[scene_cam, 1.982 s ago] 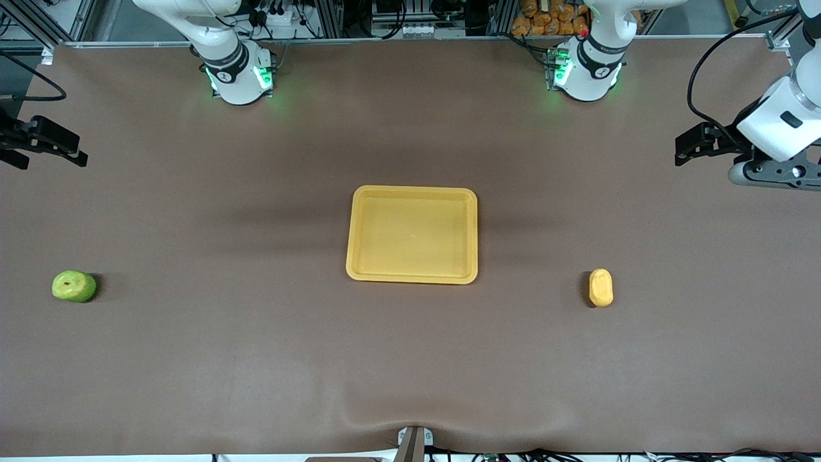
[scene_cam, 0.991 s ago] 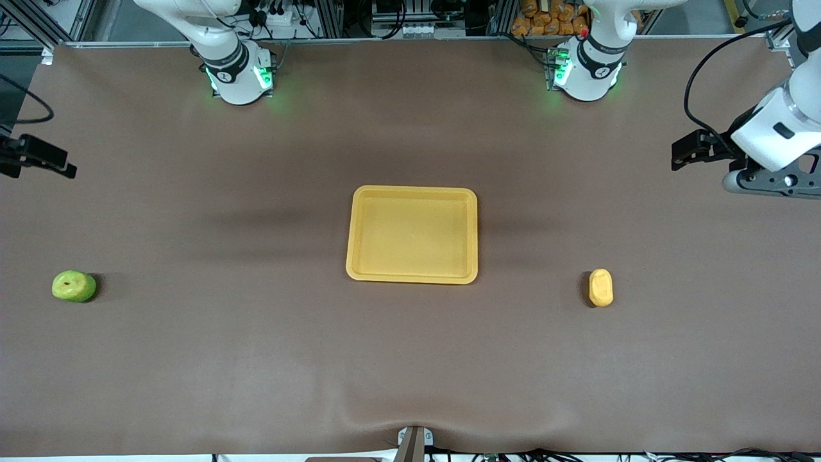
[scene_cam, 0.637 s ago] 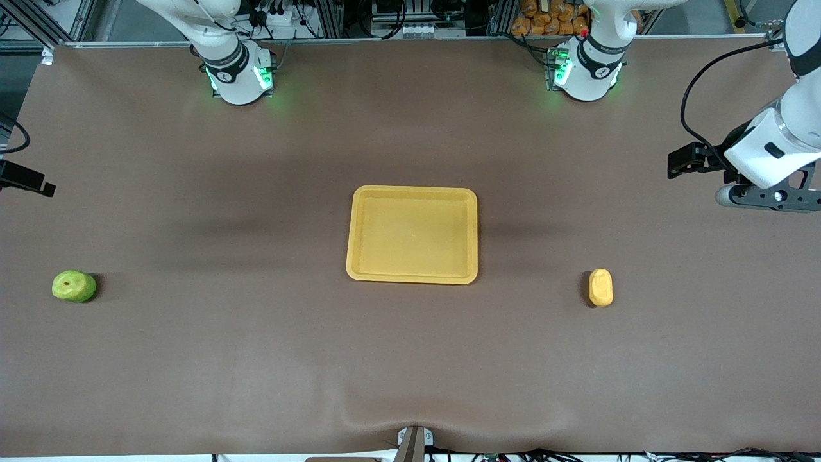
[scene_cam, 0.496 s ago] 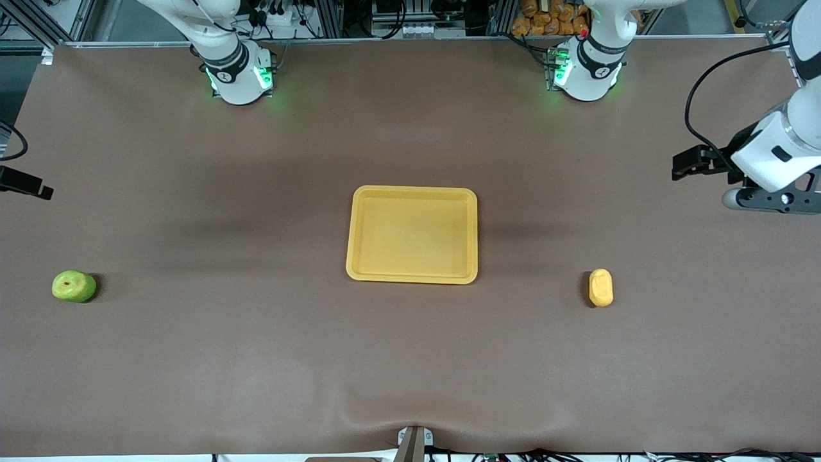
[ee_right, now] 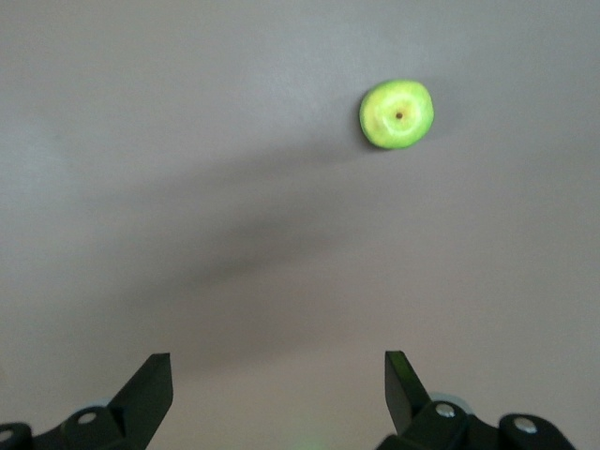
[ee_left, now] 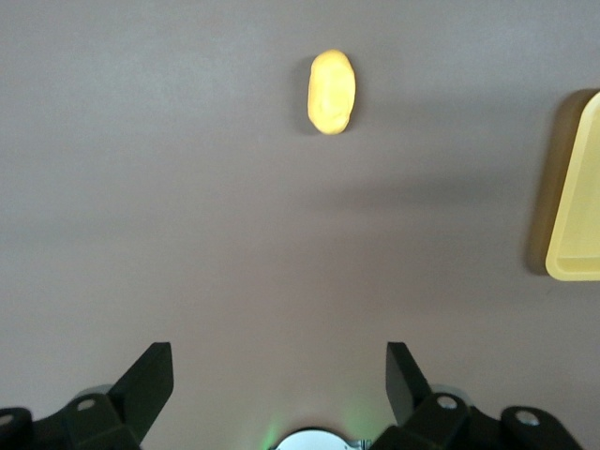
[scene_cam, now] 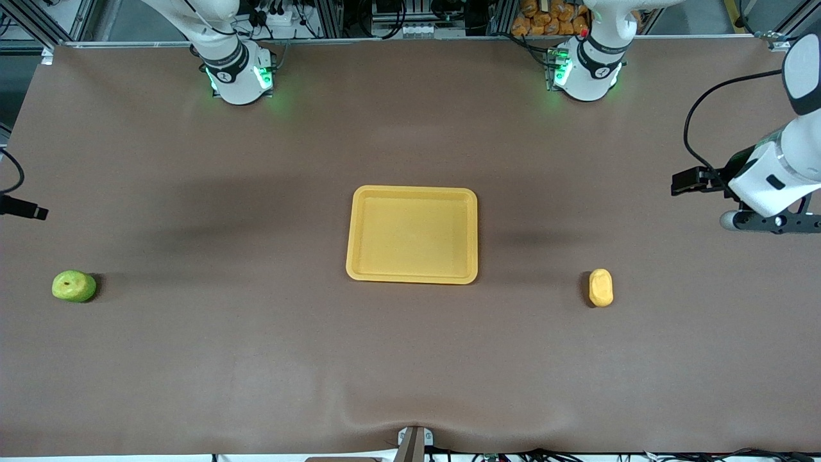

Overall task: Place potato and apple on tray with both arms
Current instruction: 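Reach the left gripper to the potato while the right gripper reaches the apple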

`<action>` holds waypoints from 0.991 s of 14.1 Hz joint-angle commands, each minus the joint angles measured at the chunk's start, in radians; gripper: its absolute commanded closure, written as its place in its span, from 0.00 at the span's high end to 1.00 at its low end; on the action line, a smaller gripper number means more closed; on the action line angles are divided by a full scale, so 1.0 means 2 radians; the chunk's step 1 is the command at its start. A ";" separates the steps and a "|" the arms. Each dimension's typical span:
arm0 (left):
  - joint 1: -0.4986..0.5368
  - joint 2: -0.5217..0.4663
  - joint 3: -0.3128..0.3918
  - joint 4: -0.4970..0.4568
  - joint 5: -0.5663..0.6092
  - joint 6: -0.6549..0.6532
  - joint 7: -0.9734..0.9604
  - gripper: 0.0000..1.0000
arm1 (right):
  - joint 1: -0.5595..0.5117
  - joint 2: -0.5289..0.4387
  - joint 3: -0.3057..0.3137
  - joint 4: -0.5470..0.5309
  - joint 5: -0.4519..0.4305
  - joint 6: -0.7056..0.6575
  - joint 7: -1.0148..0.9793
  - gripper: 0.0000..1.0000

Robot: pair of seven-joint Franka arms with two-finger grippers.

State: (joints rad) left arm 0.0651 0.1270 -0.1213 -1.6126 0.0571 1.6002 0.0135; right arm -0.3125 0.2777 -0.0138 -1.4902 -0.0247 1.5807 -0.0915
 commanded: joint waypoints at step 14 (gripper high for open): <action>0.002 0.078 -0.008 -0.131 0.008 0.277 0.001 1.00 | -0.052 0.159 0.007 0.013 -0.045 0.129 -0.026 1.00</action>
State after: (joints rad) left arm 0.0668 0.2763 -0.1316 -1.8488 0.0571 2.0993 0.0141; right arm -0.3786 0.5567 -0.0154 -1.4888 -0.0835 1.8030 -0.1049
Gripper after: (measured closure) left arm 0.000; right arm 0.000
